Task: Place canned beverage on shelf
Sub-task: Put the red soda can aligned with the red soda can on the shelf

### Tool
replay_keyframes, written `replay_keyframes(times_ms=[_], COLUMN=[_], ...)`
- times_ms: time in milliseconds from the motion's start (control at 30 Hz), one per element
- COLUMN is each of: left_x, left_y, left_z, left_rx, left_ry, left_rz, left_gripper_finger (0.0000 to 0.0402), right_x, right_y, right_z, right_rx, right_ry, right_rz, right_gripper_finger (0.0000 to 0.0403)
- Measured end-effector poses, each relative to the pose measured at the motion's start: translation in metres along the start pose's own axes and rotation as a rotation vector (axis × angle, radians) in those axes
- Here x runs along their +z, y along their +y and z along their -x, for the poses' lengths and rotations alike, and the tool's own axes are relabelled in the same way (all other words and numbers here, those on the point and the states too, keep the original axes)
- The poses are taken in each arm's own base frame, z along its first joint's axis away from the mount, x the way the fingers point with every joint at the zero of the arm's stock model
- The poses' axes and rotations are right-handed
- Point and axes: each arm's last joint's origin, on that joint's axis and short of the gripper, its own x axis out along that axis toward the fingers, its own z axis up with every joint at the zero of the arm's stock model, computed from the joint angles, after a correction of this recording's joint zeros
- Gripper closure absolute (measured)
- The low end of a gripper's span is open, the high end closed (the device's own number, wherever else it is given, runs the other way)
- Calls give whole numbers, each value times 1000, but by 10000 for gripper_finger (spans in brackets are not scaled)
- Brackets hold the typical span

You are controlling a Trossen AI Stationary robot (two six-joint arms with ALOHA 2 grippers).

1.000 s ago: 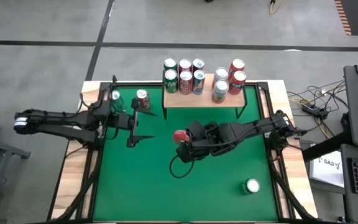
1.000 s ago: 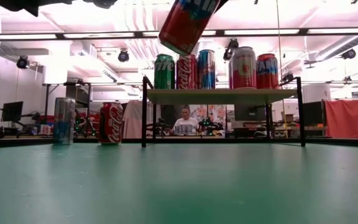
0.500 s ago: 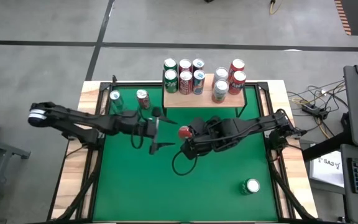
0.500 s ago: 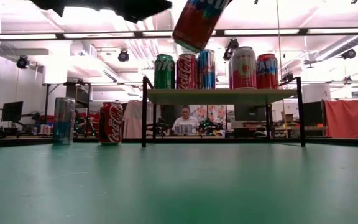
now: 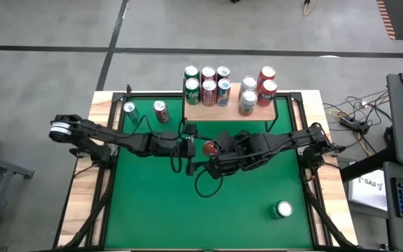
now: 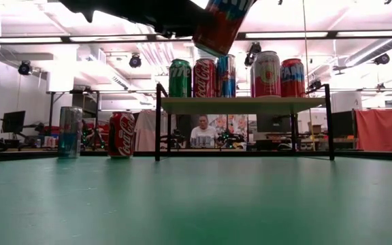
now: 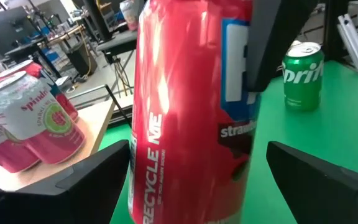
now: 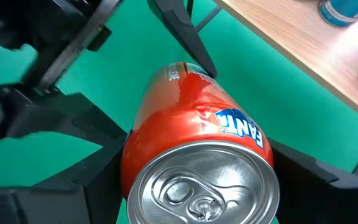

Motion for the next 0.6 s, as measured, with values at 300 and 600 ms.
replay_keyframes(times_ms=[300, 600], left_x=[-4, -3], left_y=[-3, -4], left_z=[-15, -15], left_rx=[-5, 4], left_ry=[21, 14], left_rz=[5, 21], left_gripper_finger=[41, 118], right_x=[0, 0], right_y=[0, 1], right_z=[0, 0], right_rx=[3, 9], right_ry=[3, 9], right_rz=[-36, -21], right_gripper_finger=[109, 108])
